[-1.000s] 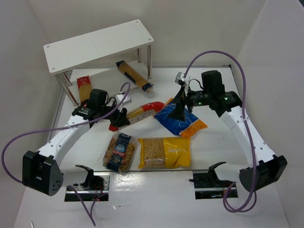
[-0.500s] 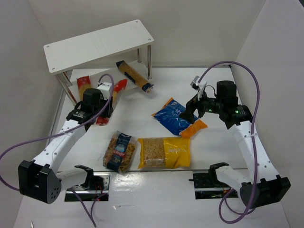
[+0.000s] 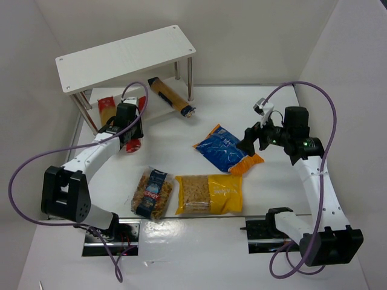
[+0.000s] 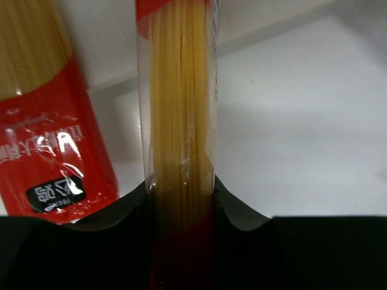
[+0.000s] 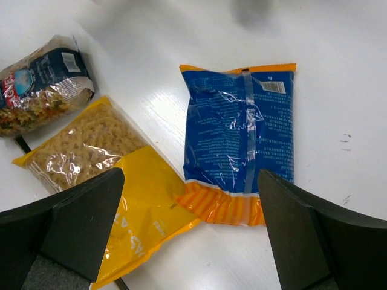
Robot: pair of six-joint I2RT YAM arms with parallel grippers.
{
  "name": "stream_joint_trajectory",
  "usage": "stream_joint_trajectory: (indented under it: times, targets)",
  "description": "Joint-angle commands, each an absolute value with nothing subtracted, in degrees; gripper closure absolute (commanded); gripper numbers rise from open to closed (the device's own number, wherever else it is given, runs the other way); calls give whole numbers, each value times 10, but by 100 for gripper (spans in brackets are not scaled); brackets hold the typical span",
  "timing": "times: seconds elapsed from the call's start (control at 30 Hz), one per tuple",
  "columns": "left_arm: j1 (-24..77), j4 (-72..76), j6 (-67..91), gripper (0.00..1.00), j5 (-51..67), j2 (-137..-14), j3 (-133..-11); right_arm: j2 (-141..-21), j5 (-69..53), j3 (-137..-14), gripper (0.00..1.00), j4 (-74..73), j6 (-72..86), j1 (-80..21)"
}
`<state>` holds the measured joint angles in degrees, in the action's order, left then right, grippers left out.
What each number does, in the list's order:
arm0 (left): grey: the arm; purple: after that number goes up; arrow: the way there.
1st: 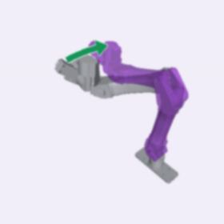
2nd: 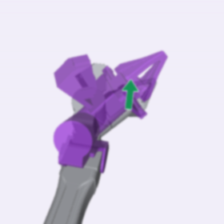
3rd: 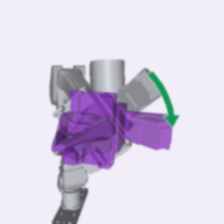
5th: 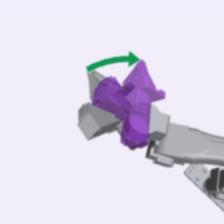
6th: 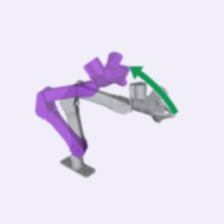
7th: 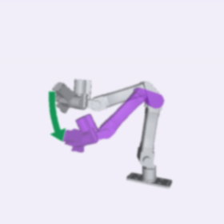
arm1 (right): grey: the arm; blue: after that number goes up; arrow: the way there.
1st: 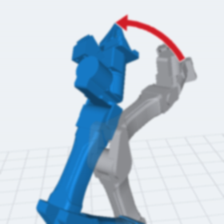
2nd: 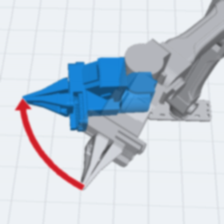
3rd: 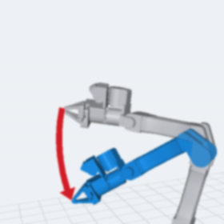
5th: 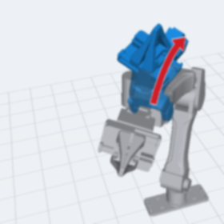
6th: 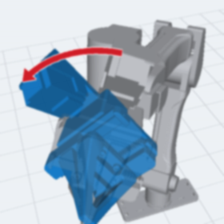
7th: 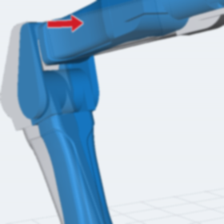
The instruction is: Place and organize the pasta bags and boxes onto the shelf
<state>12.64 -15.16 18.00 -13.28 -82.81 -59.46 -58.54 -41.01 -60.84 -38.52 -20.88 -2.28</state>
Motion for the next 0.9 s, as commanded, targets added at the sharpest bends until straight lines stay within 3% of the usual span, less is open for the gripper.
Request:
stream_joint_trajectory:
  times: [0.0, 0.3, 0.87]
  targets:
    - [120, -5, 219, 100, -196, -814, -631, -571, -424, -599, 0, -364, -221, -13]
    - [120, 28, 214, 100, -315, -876, -654, -577, -425, -599, 0, -364, -231, -13]
    - [120, 4, 255, 100, -423, -967, -735, -582, -435, -599, 0, -374, -242, -13]
